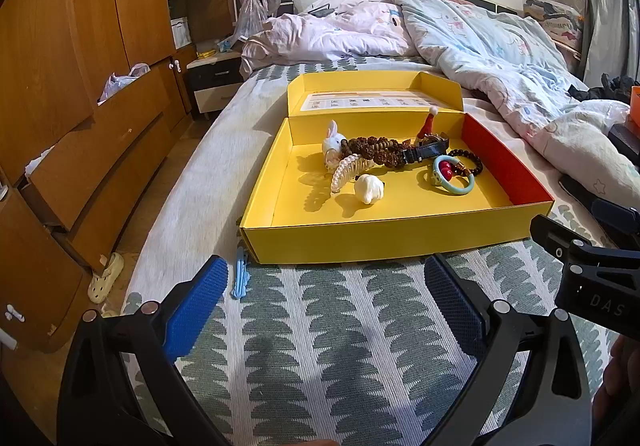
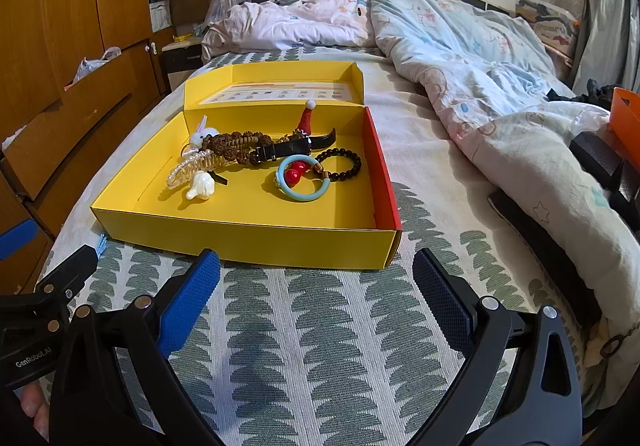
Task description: Organize jewelry
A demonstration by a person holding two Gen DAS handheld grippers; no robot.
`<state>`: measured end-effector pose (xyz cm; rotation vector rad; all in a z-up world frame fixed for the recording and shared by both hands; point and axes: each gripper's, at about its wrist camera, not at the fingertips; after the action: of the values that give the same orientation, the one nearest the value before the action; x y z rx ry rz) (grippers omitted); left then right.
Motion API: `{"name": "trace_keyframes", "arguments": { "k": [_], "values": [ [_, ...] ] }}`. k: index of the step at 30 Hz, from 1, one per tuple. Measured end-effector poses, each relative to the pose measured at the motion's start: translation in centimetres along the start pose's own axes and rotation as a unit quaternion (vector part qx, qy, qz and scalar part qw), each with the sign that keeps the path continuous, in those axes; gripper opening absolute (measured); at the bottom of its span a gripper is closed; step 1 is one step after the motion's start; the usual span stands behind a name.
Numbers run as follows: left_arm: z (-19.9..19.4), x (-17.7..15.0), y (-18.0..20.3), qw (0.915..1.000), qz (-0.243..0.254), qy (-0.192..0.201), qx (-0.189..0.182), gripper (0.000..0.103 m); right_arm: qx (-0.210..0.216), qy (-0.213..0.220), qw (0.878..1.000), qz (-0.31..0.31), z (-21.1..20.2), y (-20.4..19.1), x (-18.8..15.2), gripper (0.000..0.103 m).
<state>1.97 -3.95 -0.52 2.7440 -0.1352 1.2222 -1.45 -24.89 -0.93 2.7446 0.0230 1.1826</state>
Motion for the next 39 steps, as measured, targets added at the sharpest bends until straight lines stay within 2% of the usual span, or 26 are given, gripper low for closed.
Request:
{"name": "trace_keyframes", "arguments": {
  "k": [21, 29, 39],
  "values": [
    [-0.02, 0.01, -0.11, 1.0, -0.002, 0.001, 0.001, 0.097, -0.001, 0.0, 1.0, -0.001, 0.0, -0.04, 0.0, 0.097],
    [-0.4, 0.07, 0.28, 0.9997, 0.018, 0.017, 0.003, 0.097, -0.003, 0.001, 1.0, -0.002, -0.04, 0.17, -0.09, 0.097],
    [-0.61, 0.06, 0.46, 0.9996, 0.02, 0.018, 0.004, 0.097, -0.002, 0.001, 1.0, -0.004, -0.04, 0.28, -0.09, 0.097]
  ]
}}
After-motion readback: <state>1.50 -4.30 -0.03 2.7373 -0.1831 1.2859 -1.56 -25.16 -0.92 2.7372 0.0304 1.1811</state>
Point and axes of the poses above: each gripper's, at about its wrist camera, not at the fingertips, and z roughly the way its jaws point, y to its right, x to its top, and after that the axes turned 10 degrees about -z, right-handed
